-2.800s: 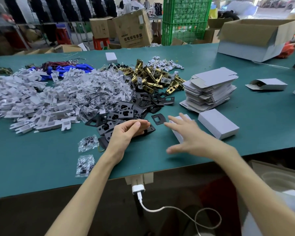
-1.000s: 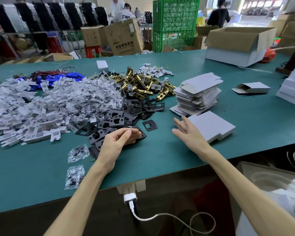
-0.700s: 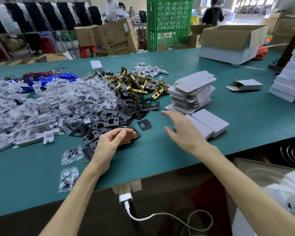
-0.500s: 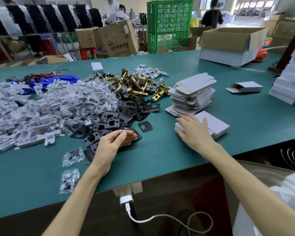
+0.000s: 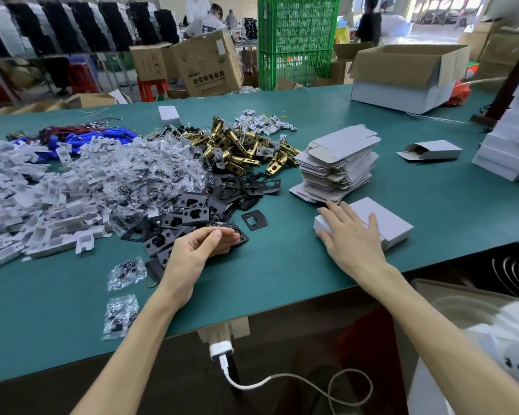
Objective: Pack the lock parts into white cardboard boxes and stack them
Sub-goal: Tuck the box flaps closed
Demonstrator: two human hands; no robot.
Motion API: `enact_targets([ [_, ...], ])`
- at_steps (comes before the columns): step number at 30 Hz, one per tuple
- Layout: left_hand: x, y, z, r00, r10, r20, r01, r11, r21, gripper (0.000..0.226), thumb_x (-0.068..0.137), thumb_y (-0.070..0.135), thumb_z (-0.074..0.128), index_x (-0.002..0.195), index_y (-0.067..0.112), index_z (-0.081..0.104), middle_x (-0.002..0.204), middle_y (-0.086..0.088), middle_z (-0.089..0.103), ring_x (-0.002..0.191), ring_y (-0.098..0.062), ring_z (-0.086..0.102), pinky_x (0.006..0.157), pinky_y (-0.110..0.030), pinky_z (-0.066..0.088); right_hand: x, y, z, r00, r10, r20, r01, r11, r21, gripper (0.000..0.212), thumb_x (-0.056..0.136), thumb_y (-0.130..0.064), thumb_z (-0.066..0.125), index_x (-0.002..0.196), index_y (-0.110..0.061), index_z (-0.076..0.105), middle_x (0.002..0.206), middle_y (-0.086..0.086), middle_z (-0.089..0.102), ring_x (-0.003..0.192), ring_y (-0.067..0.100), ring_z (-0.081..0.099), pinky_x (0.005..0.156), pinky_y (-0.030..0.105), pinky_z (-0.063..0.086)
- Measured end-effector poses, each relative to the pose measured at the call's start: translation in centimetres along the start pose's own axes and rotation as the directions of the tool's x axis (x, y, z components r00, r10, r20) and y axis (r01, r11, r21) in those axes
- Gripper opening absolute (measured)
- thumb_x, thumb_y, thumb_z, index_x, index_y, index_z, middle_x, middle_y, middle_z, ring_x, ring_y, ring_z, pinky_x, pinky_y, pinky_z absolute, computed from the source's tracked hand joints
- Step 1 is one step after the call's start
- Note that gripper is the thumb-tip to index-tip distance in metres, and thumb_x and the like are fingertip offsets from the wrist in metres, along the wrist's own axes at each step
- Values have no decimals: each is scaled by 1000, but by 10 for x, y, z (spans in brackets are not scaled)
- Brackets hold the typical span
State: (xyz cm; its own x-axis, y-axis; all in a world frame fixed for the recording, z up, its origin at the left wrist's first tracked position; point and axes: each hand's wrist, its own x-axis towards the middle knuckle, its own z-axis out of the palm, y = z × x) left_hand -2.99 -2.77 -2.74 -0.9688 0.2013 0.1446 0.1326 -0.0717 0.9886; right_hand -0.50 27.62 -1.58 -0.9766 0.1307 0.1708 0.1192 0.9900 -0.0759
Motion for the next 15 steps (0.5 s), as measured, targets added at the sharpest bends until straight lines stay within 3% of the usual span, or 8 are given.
enact_targets([
  [6,0,1,1,1000,-1,-7,1,1000,7,26,108,8,51,111,5,76,108,-13,79,107,-28,76,94,-32,60,8,18,-1,998,60,5,-60,998,-15,53,108,-47,32,158,-32,25,171,-4,8,158,31,-5,126,53,7],
  [10,0,0,1,1000,-2,-8,2,1000,6,26,108,9,51,112,5,76,108,-13,79,107,-28,76,96,-34,60,10,30,-5,999,33,-26,-31,999,39,50,107,-46,39,154,-30,35,168,-7,24,156,25,14,126,49,8],
  [15,0,1,1,1000,6,-10,-6,1000,11,26,108,9,51,111,6,76,108,-12,79,106,-28,76,94,-32,60,11,39,-6,997,44,-59,-40,997,64,45,105,-45,45,148,-29,43,160,-7,37,154,25,21,125,47,11],
])
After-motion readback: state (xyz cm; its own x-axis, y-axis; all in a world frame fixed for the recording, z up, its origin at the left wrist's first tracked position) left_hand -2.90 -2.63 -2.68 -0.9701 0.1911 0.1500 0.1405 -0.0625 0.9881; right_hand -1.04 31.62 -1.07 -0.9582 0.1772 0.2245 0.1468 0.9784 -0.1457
